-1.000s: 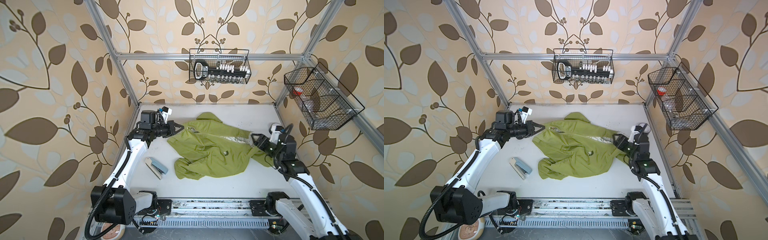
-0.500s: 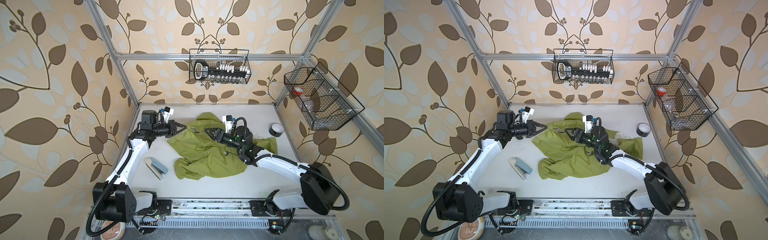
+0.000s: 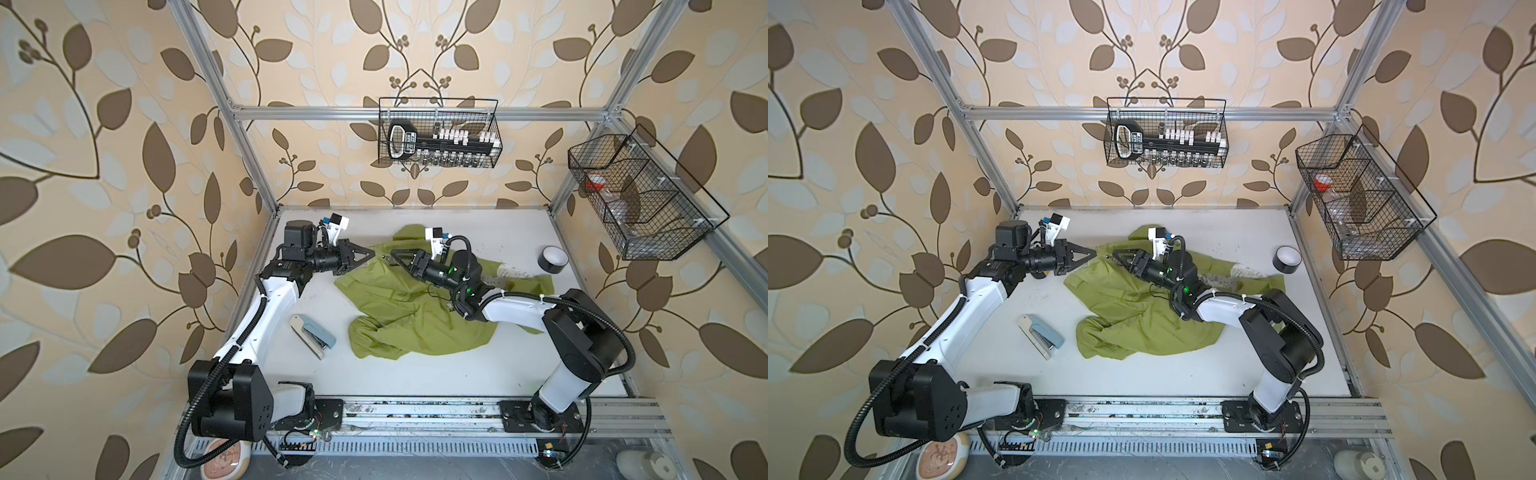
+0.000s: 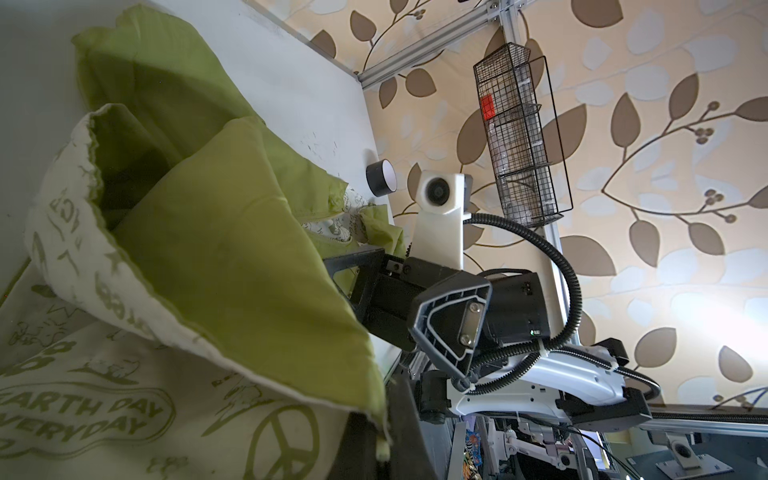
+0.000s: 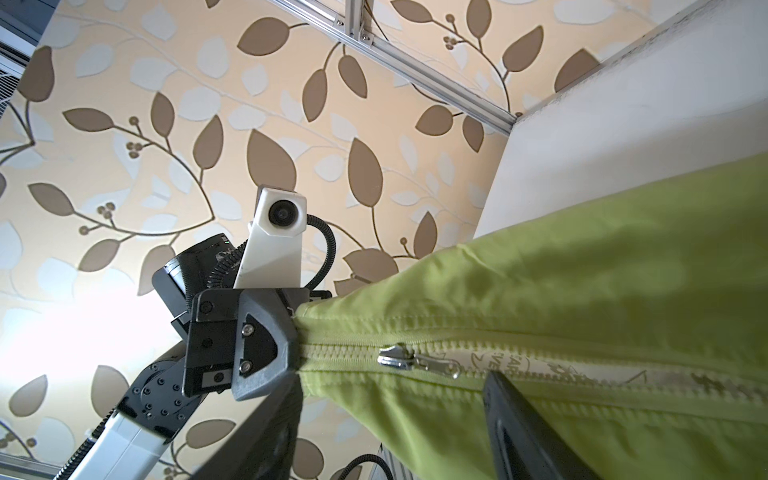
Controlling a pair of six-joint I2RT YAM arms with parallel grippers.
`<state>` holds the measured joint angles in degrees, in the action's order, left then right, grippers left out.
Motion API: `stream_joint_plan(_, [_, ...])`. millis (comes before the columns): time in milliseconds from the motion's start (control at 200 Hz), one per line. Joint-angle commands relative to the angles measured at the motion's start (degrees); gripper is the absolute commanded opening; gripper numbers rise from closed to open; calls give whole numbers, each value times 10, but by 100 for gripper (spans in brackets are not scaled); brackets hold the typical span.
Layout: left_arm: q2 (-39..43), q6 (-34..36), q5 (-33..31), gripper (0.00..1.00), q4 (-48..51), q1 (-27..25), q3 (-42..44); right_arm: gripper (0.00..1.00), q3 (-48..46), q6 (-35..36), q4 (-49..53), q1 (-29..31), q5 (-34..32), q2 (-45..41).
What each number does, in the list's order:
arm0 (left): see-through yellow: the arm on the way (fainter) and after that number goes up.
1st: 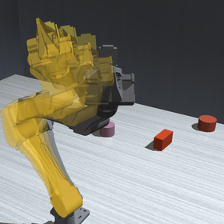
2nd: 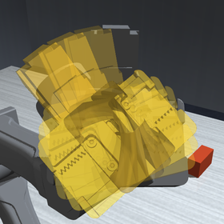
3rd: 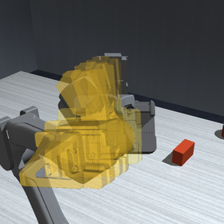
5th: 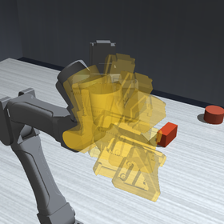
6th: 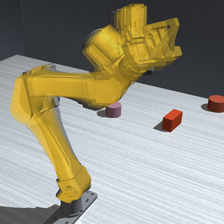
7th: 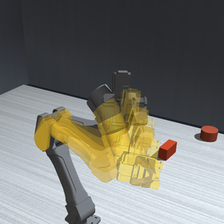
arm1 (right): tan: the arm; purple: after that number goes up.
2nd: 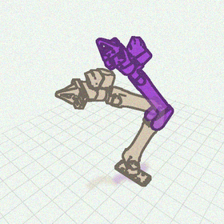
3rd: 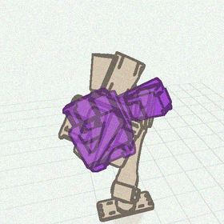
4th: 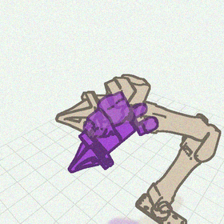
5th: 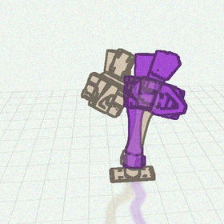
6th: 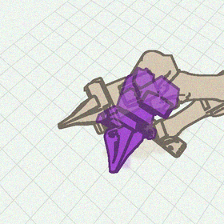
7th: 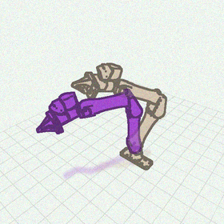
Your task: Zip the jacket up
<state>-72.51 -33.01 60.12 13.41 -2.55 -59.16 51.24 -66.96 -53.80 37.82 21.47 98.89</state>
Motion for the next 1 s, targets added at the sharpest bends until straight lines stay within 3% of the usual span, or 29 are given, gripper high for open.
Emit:
stream_joint_plan(0, [3,-4,28,0,-28,3,2,69,23,-30,-46,9,11,23])
stream_joint_plan(580, [10,-14,32,0,-38,3,10,73,46,-62,-98,17,16,78])
stream_joint_plan(995, [15,-18,31,0,-39,3,15,66,37,-75,-136,19,21,81])
